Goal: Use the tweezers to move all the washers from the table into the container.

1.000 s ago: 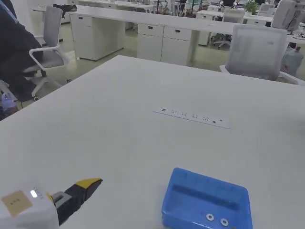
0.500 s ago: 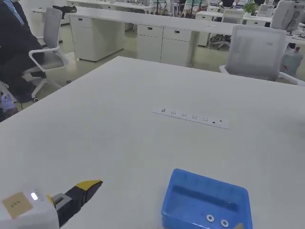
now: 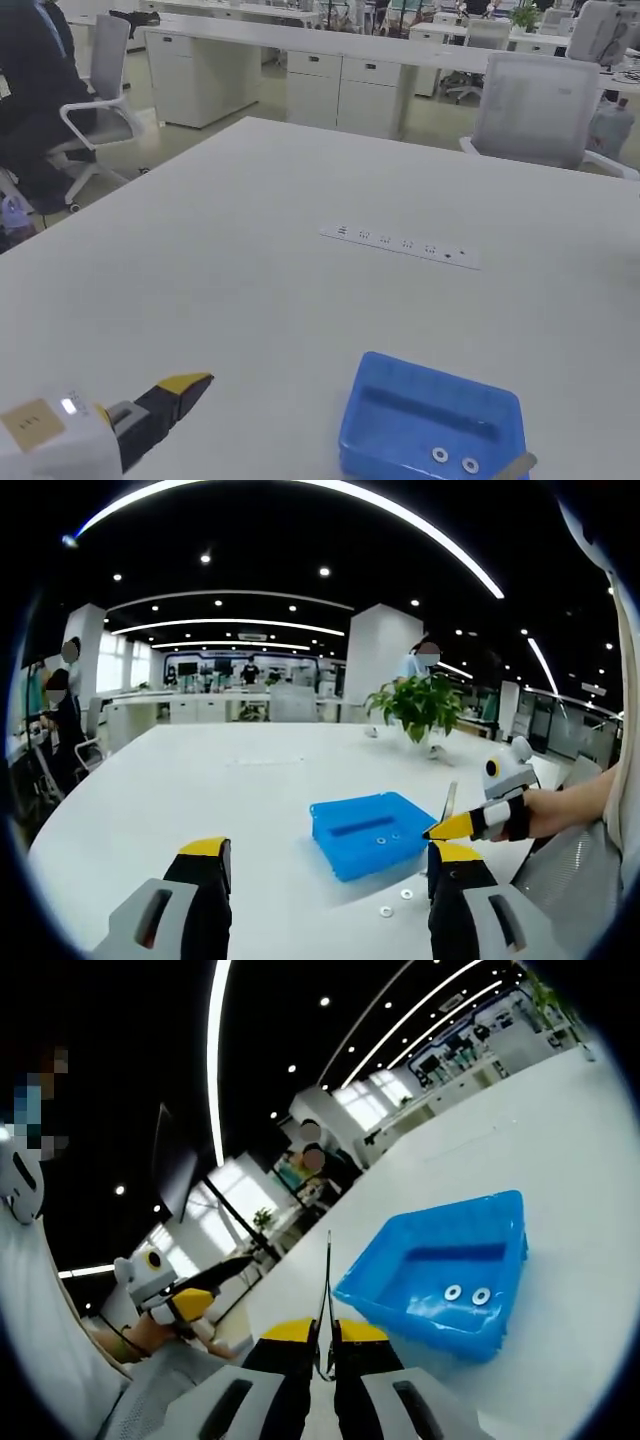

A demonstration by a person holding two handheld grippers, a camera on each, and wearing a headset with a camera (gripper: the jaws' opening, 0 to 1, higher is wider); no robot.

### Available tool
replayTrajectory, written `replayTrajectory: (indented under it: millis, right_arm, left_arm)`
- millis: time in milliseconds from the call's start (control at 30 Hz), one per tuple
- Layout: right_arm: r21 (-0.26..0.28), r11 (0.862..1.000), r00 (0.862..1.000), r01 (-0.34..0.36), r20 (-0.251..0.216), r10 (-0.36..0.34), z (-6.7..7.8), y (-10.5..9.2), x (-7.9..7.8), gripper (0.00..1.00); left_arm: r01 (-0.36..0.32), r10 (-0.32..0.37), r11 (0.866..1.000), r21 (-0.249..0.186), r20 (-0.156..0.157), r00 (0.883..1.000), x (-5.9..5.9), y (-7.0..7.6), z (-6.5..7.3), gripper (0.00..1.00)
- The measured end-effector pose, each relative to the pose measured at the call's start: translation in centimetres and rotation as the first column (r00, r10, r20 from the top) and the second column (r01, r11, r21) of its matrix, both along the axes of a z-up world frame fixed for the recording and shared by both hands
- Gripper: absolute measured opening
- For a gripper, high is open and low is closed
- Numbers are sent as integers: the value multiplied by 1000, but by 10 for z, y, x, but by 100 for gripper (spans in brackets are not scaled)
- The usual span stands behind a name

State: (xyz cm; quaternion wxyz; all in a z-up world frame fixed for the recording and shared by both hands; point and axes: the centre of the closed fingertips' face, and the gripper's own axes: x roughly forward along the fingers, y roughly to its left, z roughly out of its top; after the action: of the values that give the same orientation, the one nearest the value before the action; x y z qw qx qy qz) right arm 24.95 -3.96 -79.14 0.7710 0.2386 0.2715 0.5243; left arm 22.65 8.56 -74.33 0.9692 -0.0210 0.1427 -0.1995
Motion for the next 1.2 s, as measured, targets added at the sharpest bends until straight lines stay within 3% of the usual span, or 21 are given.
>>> replayTrajectory:
  millis: [400, 833, 1200]
  right_arm:
    - [37, 999, 999, 40, 11, -41, 21, -6, 8, 3]
    - [50, 997, 996, 66, 64, -69, 41, -12, 24, 3]
    - [63, 996, 991, 62, 111, -68, 61, -5, 39, 3]
  left_arm:
    - [11, -11, 1000, 1, 1, 1000, 0, -2, 0, 82]
    - [8, -8, 1000, -3, 2, 1000, 0, -1, 0, 82]
    - [5, -5, 1000, -4, 4, 1000, 0, 1, 1, 81]
